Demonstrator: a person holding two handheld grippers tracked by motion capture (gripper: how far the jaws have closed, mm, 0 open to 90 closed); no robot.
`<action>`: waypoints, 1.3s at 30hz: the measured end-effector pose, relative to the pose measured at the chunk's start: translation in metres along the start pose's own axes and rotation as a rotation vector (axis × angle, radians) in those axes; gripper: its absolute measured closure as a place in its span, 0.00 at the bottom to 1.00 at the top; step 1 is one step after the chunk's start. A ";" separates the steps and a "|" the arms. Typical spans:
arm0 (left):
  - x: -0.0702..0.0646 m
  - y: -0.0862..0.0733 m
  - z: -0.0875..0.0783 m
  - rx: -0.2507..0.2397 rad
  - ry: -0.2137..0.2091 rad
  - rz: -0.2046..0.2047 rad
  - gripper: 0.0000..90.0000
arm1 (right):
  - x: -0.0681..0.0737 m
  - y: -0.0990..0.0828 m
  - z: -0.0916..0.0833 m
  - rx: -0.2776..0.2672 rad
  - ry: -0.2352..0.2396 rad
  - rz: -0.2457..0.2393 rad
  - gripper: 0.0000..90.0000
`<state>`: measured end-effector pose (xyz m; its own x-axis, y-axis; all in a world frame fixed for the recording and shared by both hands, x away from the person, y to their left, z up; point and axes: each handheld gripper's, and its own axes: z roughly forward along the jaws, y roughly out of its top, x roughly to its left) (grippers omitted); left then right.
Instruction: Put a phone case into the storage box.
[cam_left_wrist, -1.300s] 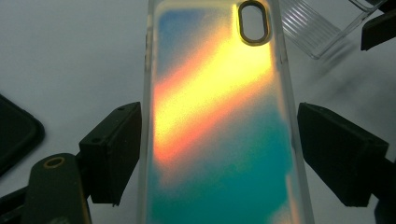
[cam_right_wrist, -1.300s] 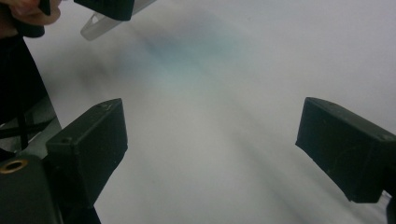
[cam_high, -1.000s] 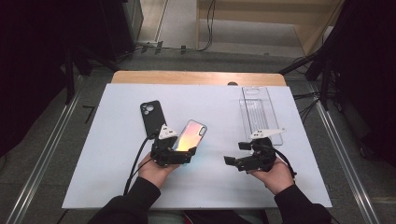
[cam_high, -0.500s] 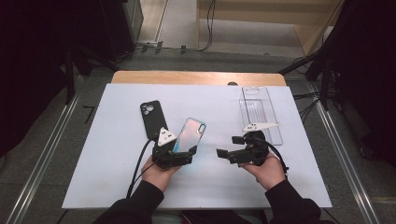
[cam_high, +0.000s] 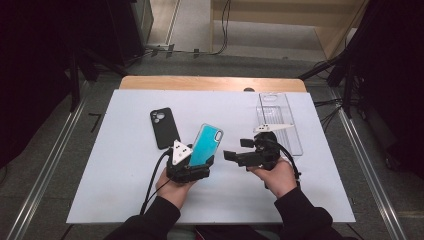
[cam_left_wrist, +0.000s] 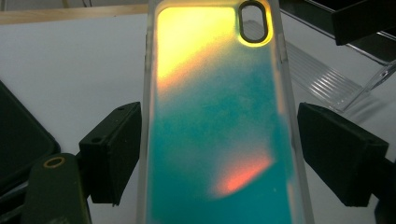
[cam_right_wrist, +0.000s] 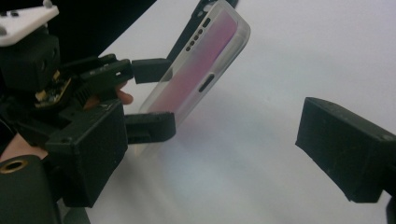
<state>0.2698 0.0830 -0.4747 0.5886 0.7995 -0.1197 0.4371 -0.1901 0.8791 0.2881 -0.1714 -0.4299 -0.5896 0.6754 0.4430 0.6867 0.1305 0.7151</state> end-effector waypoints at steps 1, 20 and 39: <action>-0.001 0.000 0.001 0.001 -0.003 -0.001 0.19 | 0.000 0.003 0.003 -0.004 0.001 0.001 0.08; -0.008 -0.004 -0.002 -0.077 0.012 -0.001 0.19 | -0.001 0.019 0.023 -0.040 0.055 0.079 0.21; -0.014 -0.006 -0.002 -0.077 -0.038 -0.055 0.19 | -0.011 0.027 0.035 -0.047 0.069 0.206 0.72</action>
<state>0.2574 0.0736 -0.4779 0.5913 0.7849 -0.1852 0.4170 -0.1010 0.9033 0.3277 -0.1497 -0.4342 -0.4673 0.6329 0.6172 0.7763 -0.0402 0.6290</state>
